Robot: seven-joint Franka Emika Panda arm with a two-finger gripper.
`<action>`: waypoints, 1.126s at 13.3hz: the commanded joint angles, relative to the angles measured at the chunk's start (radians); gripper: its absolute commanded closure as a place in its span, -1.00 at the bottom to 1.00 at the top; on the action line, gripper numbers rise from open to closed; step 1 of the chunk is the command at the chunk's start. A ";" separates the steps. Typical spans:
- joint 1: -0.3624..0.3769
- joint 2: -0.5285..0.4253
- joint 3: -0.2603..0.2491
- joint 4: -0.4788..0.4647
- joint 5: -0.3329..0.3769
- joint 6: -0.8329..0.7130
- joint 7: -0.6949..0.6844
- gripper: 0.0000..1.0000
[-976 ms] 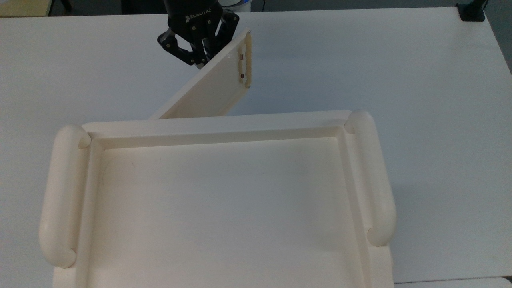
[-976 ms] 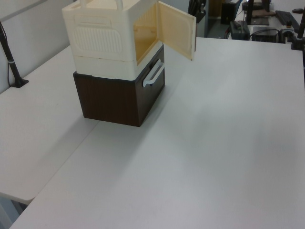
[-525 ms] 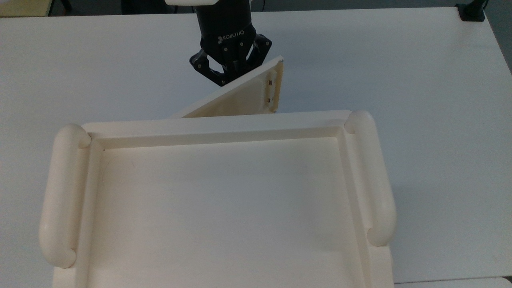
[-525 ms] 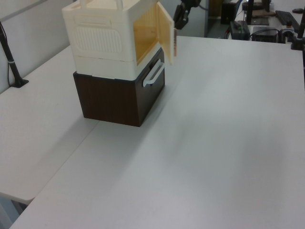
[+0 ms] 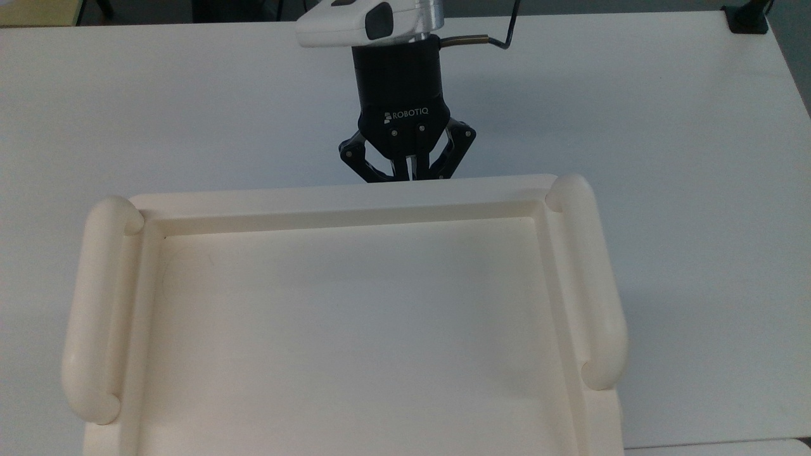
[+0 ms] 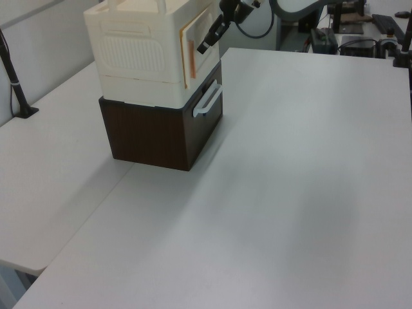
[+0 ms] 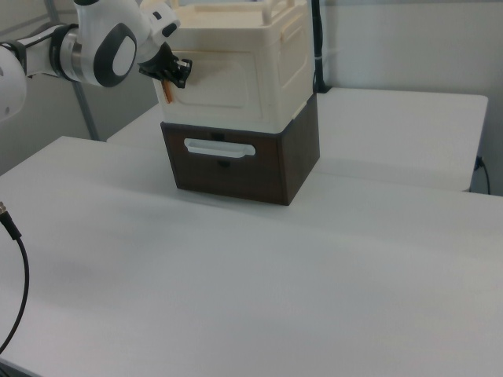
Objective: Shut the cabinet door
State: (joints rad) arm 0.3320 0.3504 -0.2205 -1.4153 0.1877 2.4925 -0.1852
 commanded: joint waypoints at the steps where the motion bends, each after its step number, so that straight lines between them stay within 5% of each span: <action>1: 0.015 0.002 -0.011 0.006 0.004 0.043 0.062 0.87; 8: 0.004 -0.033 -0.011 -0.011 -0.031 0.025 0.075 0.85; 12: -0.059 -0.140 0.001 -0.019 -0.031 -0.480 -0.055 0.81; 15: -0.164 -0.209 0.041 -0.033 -0.037 -0.779 0.030 0.81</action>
State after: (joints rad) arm 0.2462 0.2175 -0.2197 -1.4006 0.1664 1.9062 -0.1959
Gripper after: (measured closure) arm 0.907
